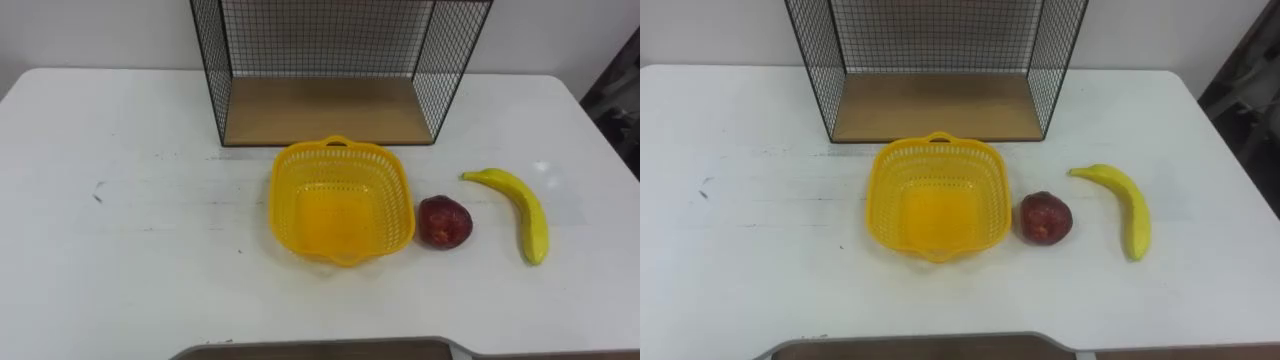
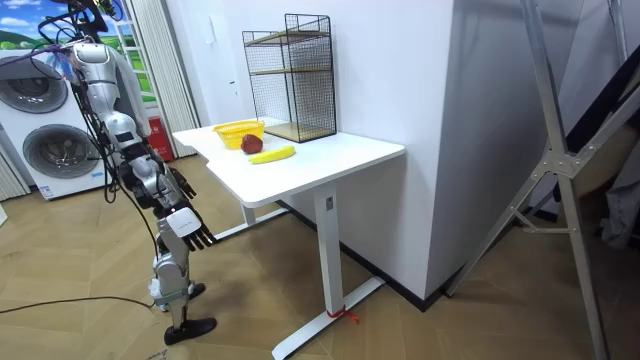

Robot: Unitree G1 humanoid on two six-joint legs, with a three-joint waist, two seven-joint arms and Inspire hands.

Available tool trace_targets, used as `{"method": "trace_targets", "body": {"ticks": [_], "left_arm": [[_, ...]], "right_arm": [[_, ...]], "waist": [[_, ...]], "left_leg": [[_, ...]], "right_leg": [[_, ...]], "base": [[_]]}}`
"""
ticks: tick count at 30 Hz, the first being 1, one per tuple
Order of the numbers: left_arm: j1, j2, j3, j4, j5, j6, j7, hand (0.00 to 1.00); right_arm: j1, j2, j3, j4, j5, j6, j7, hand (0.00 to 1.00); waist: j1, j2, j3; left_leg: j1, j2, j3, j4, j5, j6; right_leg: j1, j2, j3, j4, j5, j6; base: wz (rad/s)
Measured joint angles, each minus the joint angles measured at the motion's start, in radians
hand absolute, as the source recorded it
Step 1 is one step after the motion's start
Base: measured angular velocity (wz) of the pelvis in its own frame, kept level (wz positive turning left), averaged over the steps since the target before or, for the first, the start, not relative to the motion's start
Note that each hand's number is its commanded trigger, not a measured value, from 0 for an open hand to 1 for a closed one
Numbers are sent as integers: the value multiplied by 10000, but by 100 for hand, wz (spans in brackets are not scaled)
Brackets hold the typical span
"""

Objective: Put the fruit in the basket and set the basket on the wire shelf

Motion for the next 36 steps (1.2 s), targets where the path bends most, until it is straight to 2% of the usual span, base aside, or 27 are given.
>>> {"method": "trace_targets", "body": {"ticks": [11, 15, 18, 19, 23, 26, 31, 36], "left_arm": [[20, -1, 6, 10, -49, -39, 24, 0], [34, -17, 274, 55, -33, -40, 24, 0], [92, -19, 579, 58, 0, -34, 30, 0], [126, -18, 716, 57, 9, -20, 74, 0], [295, -15, 1043, 29, 6, -13, 365, 0], [460, 1, 1386, 39, 7, 20, 441, 0], [1028, 74, 1750, 92, 12, 194, 641, 0], [1271, 120, 1976, 400, 27, 425, 910, 0]], "right_arm": [[-8, -2, 1, 124, 169, -9, 2, 0], [29, 66, -228, 355, 840, 3, -17, 0], [113, 100, -475, 400, 1701, 256, -91, 0], [140, 102, -648, 434, 2085, 397, -124, 0], [405, 98, -1293, 462, 3088, 567, -388, 0], [576, 101, -2001, 476, 4735, 701, -642, 0], [663, 99, -3863, 285, 7648, 845, -1117, 0], [485, 56, -5191, 157, 9770, 837, -1712, 0]], "waist": [[25, 3, 4], [23, -13, 25], [19, 1, 20], [-7, 18, 11], [-33, 40, 11], [-166, 48, 18], [-577, 44, 92], [-846, -7, 72]], "left_leg": [[18, -1, 11, -26, 0, 0], [44, -1, 3, -10, 0, 0], [20, 0, -2, -4, -3, 1], [20, 0, -2, 9, -7, -2], [43, -2, 21, 13, -7, -2], [46, -7, -22, 29, -7, -1], [168, 18, -1, 13, -35, -26], [169, 8, 16, 54, -40, -34]], "right_leg": [[-2, 1, 28, -3, 0, 0], [17, 0, 67, -2, 0, 0], [7, 0, 33, -1, -1, -1], [20, 1, 29, 4, -1, -1], [36, 1, 29, 14, -1, -1], [75, -1, 32, 12, -1, -1], [185, 22, 192, 16, -8, -9], [188, 16, 243, 50, -74, -43]], "base": [[0], [0], [0], [0], [0], [3], [-1], [-1]]}}
